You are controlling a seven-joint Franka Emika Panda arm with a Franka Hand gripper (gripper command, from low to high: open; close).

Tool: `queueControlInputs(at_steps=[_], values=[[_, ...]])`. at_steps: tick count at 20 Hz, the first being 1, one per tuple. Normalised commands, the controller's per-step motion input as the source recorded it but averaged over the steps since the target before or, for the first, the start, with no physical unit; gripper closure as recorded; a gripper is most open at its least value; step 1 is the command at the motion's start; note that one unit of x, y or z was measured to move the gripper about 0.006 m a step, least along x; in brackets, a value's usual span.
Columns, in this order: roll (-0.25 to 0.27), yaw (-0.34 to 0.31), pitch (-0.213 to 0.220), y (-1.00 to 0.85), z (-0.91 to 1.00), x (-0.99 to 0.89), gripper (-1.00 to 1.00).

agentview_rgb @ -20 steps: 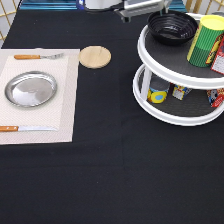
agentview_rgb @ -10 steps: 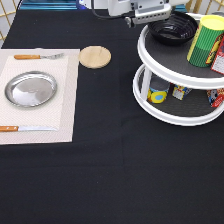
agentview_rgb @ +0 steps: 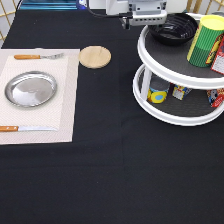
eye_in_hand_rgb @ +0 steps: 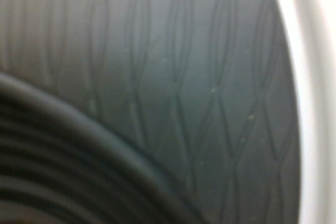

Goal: Pick up the bowl from the lazy Susan and put bowl on the plate

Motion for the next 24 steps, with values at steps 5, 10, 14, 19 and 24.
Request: queueControlInputs(at_steps=[5, 10, 14, 19, 24], values=[[-0.133, 0.000, 0.000, 0.04, 0.16, 0.01, 1.00], [-0.111, 0.010, 0.020, 0.10, 0.21, 0.14, 1.00], [-0.105, 0.035, 0.059, 0.11, 0.41, 0.23, 1.00], [-0.091, 0.061, 0.063, 0.03, 0.52, 0.16, 1.00], [-0.055, 0.066, 0.043, -0.04, 0.45, 0.05, 1.00]])
